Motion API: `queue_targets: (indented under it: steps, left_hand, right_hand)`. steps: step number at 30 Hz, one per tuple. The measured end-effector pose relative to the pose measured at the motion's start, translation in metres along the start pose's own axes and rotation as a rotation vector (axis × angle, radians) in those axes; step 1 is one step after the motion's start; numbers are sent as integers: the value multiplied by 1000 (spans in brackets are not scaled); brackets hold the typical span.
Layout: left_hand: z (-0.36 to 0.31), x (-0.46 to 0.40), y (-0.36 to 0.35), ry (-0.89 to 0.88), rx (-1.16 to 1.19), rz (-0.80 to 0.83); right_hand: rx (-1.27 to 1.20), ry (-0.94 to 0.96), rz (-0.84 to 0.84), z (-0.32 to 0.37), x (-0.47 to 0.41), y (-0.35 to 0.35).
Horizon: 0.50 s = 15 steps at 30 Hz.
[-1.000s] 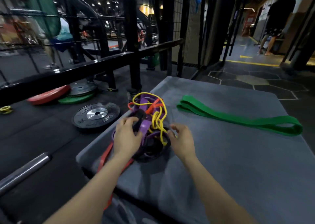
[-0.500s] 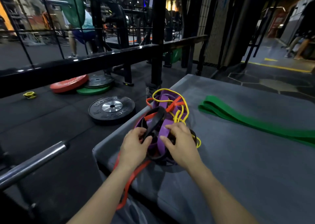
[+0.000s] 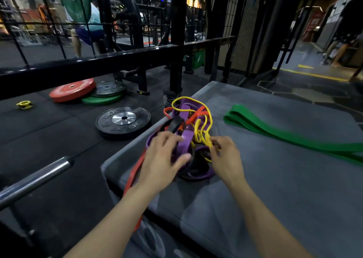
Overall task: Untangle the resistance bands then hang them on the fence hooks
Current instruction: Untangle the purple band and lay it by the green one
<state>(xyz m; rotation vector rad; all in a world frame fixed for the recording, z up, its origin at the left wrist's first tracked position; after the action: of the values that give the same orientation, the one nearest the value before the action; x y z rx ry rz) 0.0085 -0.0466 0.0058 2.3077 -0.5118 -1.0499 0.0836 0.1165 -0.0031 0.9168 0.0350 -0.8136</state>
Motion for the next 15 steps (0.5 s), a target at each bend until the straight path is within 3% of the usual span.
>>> queue_targets:
  steps: [2, 4, 10, 13, 15]
  left_hand:
    - [-6, 9, -22, -65, -76, 314]
    - [-2, 14, -29, -96, -178, 410]
    - [-7, 6, -15, -118, -207, 225]
    - [-7, 3, -3, -21, -127, 97]
    - [6, -1, 7, 145, -8, 3]
  right_hand:
    - [57, -149, 20, -26, -1, 0]
    - [76, -212, 114, -39, 3, -11]
    - [61, -181, 60, -26, 11, -3]
    - [-119, 46, 133, 7, 18, 3]
    - [-122, 215, 192, 25, 23, 2]
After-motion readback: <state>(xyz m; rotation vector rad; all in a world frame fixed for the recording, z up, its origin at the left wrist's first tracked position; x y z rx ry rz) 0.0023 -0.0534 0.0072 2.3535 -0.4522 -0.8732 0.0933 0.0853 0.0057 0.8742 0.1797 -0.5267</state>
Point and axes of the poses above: each hand's wrist, its own x-axis away from the middle knuckle, its own y-axis out of the back of the hand, z = x × y, the point moved 7 cm from there along -x, towards the middle knuckle, and after that the axes turned 5 degrees about x, right-handed, at the moved point
